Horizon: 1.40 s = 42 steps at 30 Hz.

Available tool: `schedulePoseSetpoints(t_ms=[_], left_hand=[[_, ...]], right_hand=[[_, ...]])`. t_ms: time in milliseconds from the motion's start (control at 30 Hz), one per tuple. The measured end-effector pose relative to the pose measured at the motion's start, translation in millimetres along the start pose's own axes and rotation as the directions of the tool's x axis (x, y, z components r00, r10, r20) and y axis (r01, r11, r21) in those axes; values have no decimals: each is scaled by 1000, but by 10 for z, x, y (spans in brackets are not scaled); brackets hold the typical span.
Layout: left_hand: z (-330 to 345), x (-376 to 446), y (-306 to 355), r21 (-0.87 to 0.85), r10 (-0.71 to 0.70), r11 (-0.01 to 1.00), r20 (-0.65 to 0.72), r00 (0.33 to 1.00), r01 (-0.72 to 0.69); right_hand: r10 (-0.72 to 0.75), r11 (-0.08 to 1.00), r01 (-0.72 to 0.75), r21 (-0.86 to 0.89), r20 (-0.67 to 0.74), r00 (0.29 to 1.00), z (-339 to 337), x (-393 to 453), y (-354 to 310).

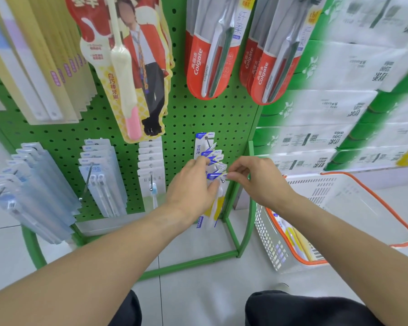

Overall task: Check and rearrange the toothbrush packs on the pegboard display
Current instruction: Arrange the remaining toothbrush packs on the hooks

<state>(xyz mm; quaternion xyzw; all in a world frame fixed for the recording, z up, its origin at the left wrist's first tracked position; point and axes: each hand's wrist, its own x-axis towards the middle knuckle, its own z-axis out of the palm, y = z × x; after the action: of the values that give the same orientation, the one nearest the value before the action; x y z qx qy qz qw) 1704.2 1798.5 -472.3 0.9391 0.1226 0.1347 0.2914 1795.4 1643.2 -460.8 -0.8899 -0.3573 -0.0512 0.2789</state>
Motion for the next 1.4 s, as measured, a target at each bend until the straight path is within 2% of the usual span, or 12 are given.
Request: schedulePoseSetpoints(t_ms=[100,167,233,367,467,833,1033,1167,1400], left_hand=[[18,34,1,-24,78,997,-41,996,-79],[26,61,-6,-56,87,994,-48,995,-90],[41,101,-9,-60,68,996,-58,996,-71],[72,178,-13,-14,74,997,-86,994,-75],[50,229,-38,7,79,997,-100,992,-78],[69,260,-88,53,85,995,-115,990,-80],[104,286,-66,-33,57,997,-149,987,-63],[141,321,-56,-60,55,996,-138,989,-64],[189,392,-121,-161,25,985,-187,982,-56]], right_hand=[[-24,999,22,-40,-68,997,-69,59,-25],[-33,998,26,-56,-144,989,-101,208,-61],[-61,994,46,-100,-150,987,-80,479,-79],[-70,956,64,-287,-13,997,73,1117,-62],[-35,930,70,-362,102,994,212,1375,-127],[-14,844,151,-515,259,966,253,1500,-375],[-44,927,118,-357,208,977,298,1400,-312],[-40,994,42,-99,15,999,305,1366,-352],[-144,990,143,-19,-128,981,148,1181,-439]])
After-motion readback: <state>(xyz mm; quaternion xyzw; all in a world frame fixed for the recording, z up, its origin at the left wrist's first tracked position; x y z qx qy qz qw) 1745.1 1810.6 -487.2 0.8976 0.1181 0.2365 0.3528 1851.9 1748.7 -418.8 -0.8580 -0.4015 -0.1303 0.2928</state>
